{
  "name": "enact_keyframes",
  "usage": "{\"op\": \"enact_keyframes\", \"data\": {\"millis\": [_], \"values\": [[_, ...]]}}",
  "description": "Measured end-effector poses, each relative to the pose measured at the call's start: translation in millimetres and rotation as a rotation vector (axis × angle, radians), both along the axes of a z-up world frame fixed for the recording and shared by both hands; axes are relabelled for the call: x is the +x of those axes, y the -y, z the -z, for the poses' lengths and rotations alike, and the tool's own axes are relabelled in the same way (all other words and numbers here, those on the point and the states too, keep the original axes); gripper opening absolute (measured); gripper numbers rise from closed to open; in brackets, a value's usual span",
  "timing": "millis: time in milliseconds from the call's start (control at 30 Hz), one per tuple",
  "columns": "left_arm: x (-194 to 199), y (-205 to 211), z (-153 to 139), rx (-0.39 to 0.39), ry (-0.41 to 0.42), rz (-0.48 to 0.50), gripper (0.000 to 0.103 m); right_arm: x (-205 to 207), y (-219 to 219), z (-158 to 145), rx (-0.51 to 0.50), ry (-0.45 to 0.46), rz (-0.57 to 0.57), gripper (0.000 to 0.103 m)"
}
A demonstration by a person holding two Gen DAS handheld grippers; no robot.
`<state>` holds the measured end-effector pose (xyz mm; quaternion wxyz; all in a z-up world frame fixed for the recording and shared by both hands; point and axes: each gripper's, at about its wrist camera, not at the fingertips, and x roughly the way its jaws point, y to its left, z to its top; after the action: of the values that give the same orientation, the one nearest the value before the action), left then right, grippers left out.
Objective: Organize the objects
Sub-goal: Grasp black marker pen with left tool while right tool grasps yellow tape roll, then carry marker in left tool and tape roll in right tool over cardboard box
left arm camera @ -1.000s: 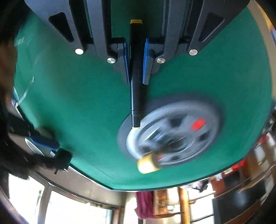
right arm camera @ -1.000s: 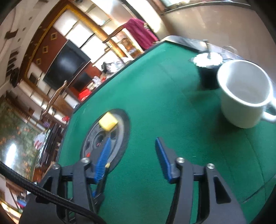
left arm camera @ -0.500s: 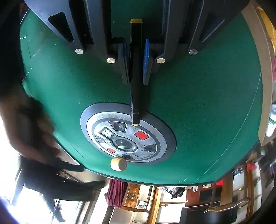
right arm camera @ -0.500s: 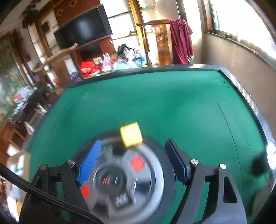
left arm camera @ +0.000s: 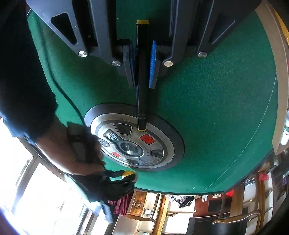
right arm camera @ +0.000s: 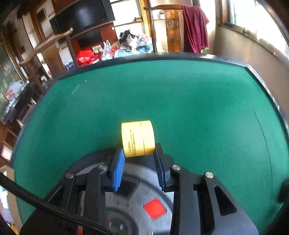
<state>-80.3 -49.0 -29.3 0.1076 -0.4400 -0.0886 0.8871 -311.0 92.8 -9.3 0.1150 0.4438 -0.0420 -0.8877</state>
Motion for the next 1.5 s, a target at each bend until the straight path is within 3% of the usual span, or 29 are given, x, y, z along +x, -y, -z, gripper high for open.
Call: {"op": "enact_keyframes", "data": {"millis": [300,500,667,867,1033,1167,1500], "values": [[-2,10,1,0.058,0.015,-0.014,0.012,125,-17,-32,-0.110,-0.056,-0.074,0.029],[3,16,0,0.062,-0.007,-0.044,0.012,211,-32,-31,-0.175,-0.104,-0.085,0.029],[10,16,-5,0.035,-0.066,-0.078,0.012,227,-30,-12,-0.215,-0.080,-0.094,0.029],[31,18,-16,-0.008,-0.152,-0.136,0.012,234,-12,-13,-0.168,-0.111,-0.151,0.029],[52,25,-23,-0.004,-0.181,-0.180,0.012,242,-13,-3,-0.166,-0.089,-0.174,0.029],[61,27,-32,-0.028,-0.207,-0.198,0.012,250,-9,-8,-0.155,-0.126,-0.183,0.029],[88,43,-49,0.006,-0.250,-0.206,0.012,274,2,-10,-0.168,-0.146,-0.197,0.029]]}}
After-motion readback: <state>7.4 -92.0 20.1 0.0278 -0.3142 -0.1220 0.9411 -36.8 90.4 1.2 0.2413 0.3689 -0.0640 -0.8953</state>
